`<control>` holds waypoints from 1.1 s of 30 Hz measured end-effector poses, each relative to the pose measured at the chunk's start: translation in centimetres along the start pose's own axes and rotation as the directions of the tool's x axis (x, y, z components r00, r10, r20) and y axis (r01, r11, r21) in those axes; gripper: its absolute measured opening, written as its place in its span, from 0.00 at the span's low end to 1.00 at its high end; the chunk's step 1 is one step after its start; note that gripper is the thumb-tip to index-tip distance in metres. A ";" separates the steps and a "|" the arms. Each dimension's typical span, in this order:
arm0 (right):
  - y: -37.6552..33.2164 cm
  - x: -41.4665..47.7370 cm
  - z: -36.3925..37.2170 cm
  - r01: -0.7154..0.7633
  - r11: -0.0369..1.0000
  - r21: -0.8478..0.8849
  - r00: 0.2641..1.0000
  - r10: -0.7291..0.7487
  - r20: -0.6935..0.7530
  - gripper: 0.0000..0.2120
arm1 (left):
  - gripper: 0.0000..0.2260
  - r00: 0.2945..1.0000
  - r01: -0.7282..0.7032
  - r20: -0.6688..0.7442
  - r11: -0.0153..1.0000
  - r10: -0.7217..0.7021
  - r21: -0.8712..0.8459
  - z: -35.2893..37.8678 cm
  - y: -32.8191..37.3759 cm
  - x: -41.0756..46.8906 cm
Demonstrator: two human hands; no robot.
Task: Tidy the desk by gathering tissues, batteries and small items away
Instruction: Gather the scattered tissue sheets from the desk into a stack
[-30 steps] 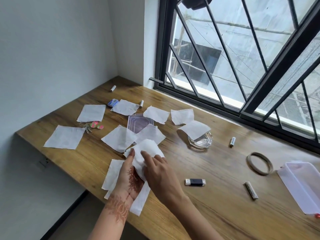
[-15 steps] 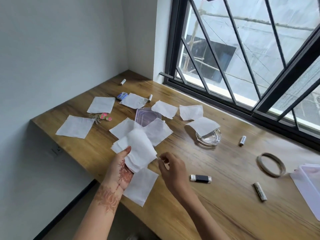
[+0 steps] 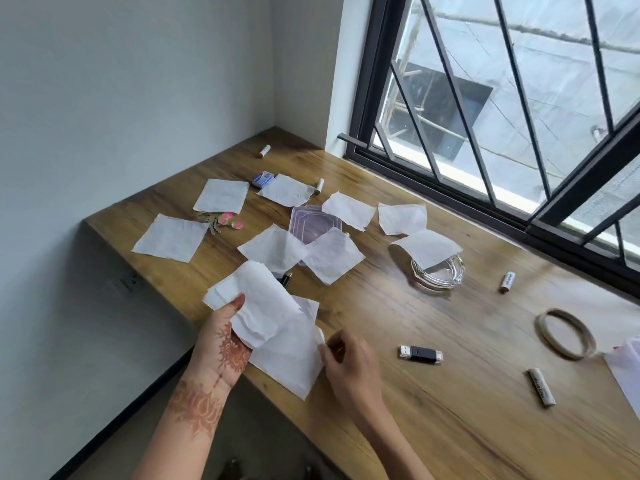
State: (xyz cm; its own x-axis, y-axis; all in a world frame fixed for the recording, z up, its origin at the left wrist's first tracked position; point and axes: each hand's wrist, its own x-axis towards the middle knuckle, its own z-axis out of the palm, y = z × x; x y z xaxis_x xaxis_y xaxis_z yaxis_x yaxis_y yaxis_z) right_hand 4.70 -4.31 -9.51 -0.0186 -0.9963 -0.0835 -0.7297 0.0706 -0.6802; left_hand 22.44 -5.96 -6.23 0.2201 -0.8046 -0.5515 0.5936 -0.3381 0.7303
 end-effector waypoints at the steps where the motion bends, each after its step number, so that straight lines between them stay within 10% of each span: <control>1: -0.1 0.3 -0.4 -0.054 0.993 0.107 0.998 0.053 0.015 0.03 | 0.14 1.000 0.012 0.003 1.000 -0.012 -0.006 -0.2 0.2 0.0; 9: -2.9 2.3 -4.0 -0.185 0.718 0.671 0.930 0.349 -0.116 0.03 | 0.07 0.985 0.086 0.145 0.996 -0.089 0.030 -0.5 2.1 -0.2; 18: -9.8 3.4 -4.2 0.089 0.890 0.446 0.905 0.115 -0.410 0.08 | 0.07 0.962 0.175 0.170 0.962 -0.212 0.210 -0.9 4.1 1.0; 27: -16.3 2.4 2.9 0.101 0.965 0.243 0.981 -0.056 -0.184 0.13 | 0.20 0.855 0.276 0.442 0.960 -0.271 0.054 -1.6 5.0 1.0; 33: -16.5 2.0 5.0 0.054 0.943 0.327 0.988 -0.003 -0.155 0.11 | 0.16 0.880 0.239 0.382 0.957 -0.284 0.162 -3.0 6.2 2.1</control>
State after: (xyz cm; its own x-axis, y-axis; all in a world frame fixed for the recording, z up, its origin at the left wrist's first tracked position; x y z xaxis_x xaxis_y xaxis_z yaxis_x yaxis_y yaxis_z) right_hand 20.13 -7.25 -2.10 -0.1220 -0.9920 0.0321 -0.4656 0.0286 -0.8846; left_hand 28.87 -8.25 -4.09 -0.2702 -0.7981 -0.5385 0.4952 -0.5949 0.6331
